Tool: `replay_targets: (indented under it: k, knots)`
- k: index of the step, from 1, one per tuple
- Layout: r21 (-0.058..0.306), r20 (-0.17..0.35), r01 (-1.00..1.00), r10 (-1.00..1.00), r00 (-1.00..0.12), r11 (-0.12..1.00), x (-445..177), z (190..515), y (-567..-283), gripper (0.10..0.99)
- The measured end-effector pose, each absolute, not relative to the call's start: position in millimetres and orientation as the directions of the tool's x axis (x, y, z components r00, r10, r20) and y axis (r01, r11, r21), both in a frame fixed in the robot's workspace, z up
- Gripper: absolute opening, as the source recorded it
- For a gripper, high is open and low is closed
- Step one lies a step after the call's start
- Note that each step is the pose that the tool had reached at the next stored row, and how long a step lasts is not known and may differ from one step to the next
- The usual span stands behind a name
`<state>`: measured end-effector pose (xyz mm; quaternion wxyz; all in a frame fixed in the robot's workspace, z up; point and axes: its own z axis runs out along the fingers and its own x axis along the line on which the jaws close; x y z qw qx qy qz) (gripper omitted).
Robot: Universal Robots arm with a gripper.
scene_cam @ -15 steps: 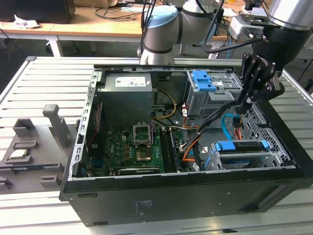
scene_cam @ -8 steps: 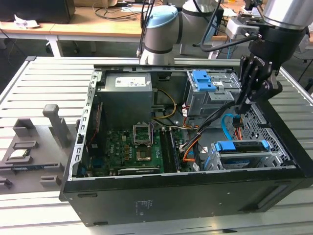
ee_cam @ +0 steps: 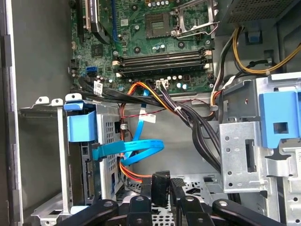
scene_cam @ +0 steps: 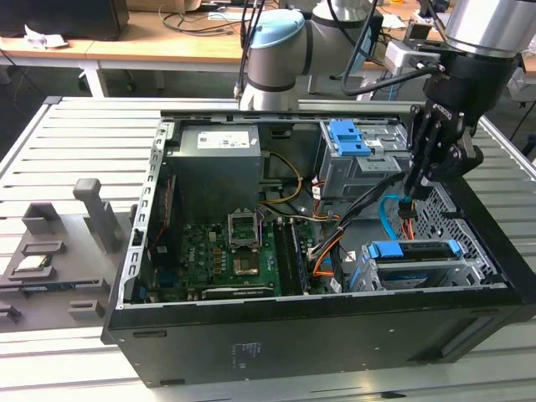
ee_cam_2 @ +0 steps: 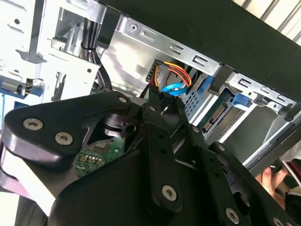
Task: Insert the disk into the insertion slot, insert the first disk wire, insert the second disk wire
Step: 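Insert the first disk wire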
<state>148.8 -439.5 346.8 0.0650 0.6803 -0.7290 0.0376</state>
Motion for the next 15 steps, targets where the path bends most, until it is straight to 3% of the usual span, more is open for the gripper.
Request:
replay_targets:
  k: [4, 6, 15]
  knots:
    - [0.034, 0.146, -0.997, -0.987, -0.066, 0.071, 148.8, 346.8, -439.5, 0.286]
    - [0.034, 0.146, -0.997, -0.987, -0.066, 0.071, 148.8, 346.8, -439.4, 0.169]
    - [0.034, 0.147, -0.997, -0.987, -0.066, 0.071, 148.8, 346.8, -445.4, 0.169]
